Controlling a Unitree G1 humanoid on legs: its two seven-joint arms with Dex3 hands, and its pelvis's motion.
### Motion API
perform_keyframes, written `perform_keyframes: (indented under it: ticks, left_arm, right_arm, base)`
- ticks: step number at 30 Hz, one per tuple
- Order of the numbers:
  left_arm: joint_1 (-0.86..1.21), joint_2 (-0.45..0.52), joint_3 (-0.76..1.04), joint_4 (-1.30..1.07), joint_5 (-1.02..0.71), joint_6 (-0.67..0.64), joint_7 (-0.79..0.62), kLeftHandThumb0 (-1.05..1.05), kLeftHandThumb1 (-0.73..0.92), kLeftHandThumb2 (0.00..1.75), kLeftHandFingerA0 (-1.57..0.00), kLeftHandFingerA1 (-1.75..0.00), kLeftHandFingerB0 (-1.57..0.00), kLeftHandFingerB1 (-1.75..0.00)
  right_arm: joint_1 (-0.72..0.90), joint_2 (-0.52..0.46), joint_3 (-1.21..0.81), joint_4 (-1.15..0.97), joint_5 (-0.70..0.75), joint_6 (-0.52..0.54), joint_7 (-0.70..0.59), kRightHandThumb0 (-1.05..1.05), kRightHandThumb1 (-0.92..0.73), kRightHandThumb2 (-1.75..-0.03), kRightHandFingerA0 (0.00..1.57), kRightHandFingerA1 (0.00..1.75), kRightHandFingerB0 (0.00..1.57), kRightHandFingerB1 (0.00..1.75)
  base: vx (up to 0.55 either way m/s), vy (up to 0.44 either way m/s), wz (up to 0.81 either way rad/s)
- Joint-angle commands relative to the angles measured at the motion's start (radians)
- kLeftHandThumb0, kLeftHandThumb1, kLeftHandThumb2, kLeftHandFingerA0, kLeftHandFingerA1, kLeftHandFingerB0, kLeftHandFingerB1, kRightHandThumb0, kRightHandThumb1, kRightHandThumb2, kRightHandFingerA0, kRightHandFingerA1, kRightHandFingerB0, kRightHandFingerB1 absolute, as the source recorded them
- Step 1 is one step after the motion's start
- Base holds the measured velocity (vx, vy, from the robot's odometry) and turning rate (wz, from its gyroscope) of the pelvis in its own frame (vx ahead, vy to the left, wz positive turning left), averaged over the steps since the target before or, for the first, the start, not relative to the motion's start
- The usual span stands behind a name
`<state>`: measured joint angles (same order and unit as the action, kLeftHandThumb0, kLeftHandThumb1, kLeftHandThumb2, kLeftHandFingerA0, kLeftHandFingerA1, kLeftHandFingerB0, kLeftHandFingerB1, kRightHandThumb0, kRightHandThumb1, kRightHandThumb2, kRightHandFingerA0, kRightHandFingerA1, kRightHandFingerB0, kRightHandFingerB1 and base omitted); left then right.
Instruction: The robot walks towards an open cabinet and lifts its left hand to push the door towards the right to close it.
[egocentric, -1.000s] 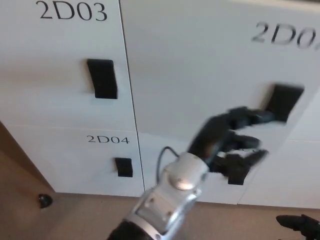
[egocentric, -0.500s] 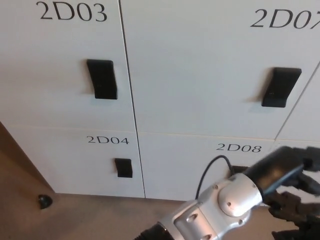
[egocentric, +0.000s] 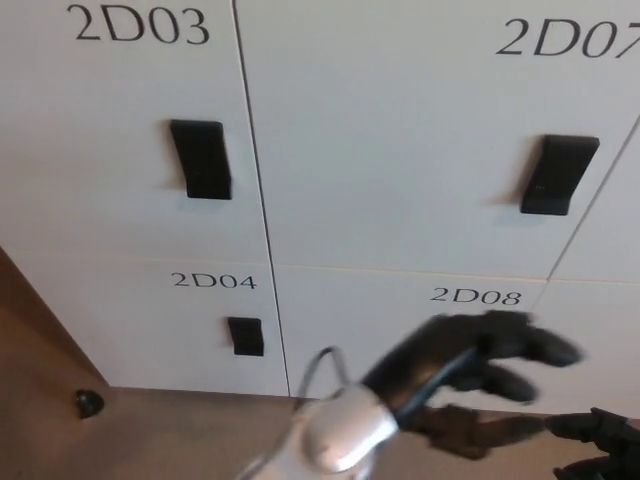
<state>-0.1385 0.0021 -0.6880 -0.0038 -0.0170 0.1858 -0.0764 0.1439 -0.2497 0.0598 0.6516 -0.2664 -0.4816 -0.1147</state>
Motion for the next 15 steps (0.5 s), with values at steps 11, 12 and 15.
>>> perform_keyframes:
  ticks: [11, 12, 15]
  left_arm:
    - [0.51, 0.279, 0.676, 0.006, -0.266, -0.071, -0.082, -0.26, 0.64, 0.58, -0.48, -0.58, -0.4, -0.59]
    - [0.498, 0.272, 0.692, 0.021, -0.272, -0.062, -0.086, -0.25, 0.66, 0.59, -0.47, -0.6, -0.39, -0.6]
    - [0.48, 0.258, 0.718, 0.051, -0.269, -0.052, -0.096, -0.24, 0.67, 0.59, -0.48, -0.59, -0.39, -0.6]
  right_arm:
    - [-0.026, -0.004, -0.045, 0.051, 0.055, 0.101, 0.04, -0.31, -0.66, -0.58, 0.78, 0.5, 0.64, 0.46]
    - [-0.019, -0.007, -0.047, 0.041, 0.052, 0.11, 0.038, -0.32, -0.66, -0.58, 0.79, 0.5, 0.64, 0.45]
    - [-0.007, -0.013, -0.052, 0.023, 0.048, 0.118, 0.039, -0.32, -0.66, -0.58, 0.79, 0.51, 0.64, 0.45]
  base:
    - [0.0, 0.0, 0.0]
    - [0.0, 0.0, 0.0]
    - [0.0, 0.0, 0.0]
